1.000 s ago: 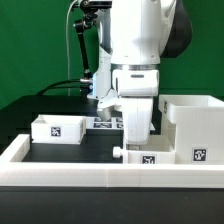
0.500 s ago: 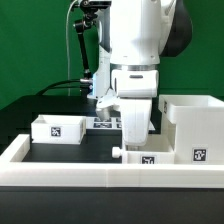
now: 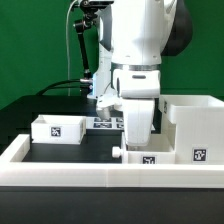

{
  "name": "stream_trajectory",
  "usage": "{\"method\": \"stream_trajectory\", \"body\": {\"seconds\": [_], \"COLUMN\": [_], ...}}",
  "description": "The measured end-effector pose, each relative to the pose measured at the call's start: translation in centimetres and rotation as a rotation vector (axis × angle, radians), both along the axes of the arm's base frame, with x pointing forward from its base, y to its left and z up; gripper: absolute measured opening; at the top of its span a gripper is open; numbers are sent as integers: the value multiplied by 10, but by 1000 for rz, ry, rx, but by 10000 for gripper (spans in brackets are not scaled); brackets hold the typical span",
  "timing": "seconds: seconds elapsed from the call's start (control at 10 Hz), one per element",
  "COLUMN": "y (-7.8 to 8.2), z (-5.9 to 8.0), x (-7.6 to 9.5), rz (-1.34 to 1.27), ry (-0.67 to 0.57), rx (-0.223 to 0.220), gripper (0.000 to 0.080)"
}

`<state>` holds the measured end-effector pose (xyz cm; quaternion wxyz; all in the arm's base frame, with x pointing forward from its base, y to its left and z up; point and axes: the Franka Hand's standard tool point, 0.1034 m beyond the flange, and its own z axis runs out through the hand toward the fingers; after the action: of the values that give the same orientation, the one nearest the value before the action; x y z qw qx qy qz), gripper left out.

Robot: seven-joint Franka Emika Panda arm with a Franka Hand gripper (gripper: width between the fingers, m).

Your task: Assemble drawer

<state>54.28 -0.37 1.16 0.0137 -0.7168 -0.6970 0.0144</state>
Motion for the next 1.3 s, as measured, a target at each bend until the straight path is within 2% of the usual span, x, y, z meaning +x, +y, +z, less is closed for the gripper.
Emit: {"method": "stream_trajectory", "body": {"seconds": [1.3], "y": [-4], "z": [-3], "x": [-2], "rz": [34], "ry": [-31], "rx": [4], "gripper": [42]}}
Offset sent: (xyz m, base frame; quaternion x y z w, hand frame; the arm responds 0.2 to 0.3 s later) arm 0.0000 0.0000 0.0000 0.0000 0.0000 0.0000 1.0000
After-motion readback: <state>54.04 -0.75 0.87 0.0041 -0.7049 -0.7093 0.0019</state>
